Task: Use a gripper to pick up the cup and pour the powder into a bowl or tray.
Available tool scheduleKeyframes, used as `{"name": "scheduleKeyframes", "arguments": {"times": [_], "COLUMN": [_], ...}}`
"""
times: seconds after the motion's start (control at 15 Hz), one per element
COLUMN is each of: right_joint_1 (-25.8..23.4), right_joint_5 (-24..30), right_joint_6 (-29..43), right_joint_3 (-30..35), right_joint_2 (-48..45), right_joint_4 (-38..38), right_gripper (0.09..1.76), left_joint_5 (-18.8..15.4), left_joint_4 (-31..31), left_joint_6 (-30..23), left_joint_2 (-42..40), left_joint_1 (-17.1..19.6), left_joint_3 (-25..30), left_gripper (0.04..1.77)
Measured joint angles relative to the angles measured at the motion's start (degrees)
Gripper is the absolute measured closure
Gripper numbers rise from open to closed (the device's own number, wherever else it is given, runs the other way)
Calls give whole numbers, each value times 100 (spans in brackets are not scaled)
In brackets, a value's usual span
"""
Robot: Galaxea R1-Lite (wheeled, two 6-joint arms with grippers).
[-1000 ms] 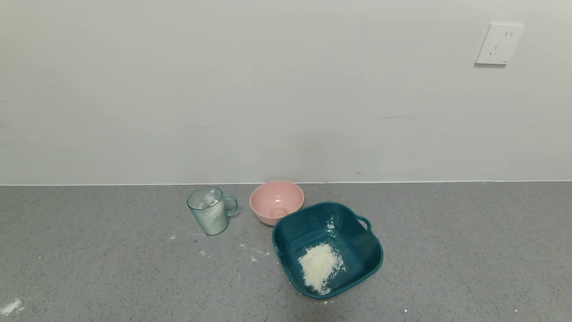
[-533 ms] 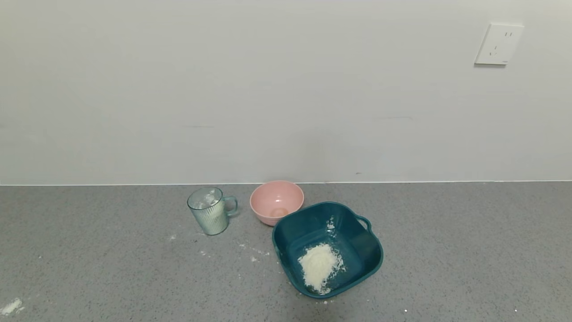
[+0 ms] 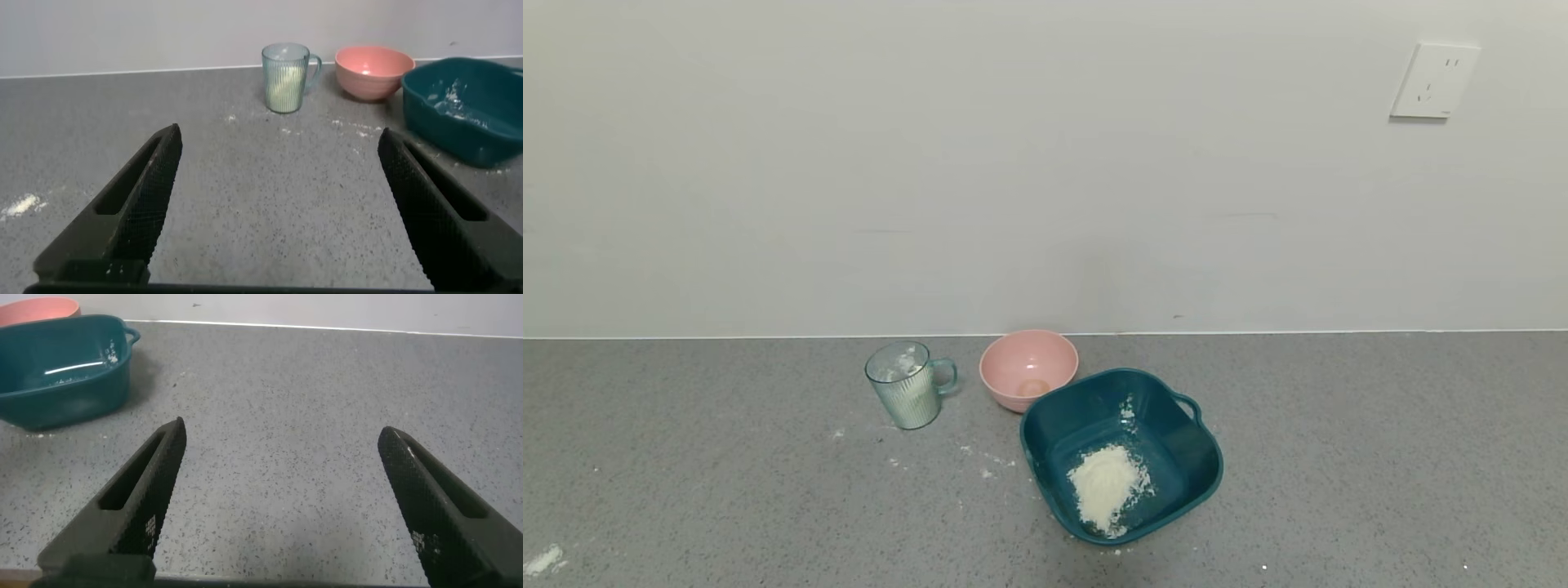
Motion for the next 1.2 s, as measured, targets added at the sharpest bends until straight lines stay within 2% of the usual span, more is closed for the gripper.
{"name": "scheduleKeyframes", "arguments": {"times": [0.27, 0.4, 1.2], "right_joint_1": [-2, -4, 0], "right_joint_5": [-2, 0, -7], "right_joint_6": [0, -2, 6], "right_joint_3": [0, 0, 0], "right_joint_2": [0, 0, 0], "right_joint_4": [0, 0, -13], "right_gripper": [14, 14, 14], "left_joint_5": [52, 113, 107], "left_joint_4": [-171, 173, 184], "left_joint_6": [-73, -10, -7], "left_joint_2": [-2, -2, -2], "left_joint_1": [0, 0, 0], "left_joint_3": [219, 250, 256], "left_gripper": [9, 9, 9]}}
